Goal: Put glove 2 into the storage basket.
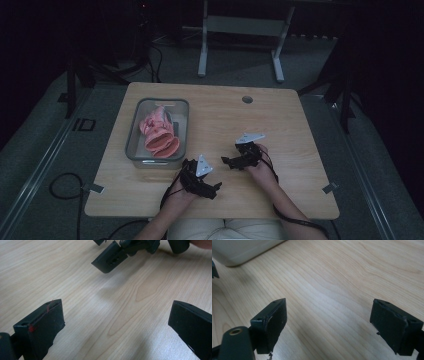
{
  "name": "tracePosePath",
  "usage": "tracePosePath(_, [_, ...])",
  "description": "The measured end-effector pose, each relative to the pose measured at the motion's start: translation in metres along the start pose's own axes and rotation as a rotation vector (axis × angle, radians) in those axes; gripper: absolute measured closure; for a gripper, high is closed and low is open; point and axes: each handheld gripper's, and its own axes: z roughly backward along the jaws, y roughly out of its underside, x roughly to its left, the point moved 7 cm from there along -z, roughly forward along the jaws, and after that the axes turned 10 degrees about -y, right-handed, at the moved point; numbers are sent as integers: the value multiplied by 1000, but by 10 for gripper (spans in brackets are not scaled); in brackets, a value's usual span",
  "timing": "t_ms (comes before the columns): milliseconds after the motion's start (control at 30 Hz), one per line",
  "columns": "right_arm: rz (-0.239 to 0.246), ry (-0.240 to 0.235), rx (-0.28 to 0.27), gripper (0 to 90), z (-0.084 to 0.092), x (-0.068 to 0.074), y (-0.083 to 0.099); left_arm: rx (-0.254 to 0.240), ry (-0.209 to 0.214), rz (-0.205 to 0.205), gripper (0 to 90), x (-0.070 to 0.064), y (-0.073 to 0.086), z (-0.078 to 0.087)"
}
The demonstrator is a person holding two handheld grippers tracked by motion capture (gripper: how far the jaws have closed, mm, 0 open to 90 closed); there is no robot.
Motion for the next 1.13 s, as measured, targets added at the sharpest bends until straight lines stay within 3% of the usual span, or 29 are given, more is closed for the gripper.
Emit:
tracePosePath(233, [-15, 14, -19, 138, 4, -6, 3, 1, -6, -10, 0, -4, 2, -2])
tracePosePath(567, [20, 5, -19, 138, 4, -6, 7, 16, 1, -3, 0, -1, 7, -3])
tracePosePath(1133, [-2, 31, -25, 138, 6, -15, 11, 7, -10, -12, 0, 0, 8, -2])
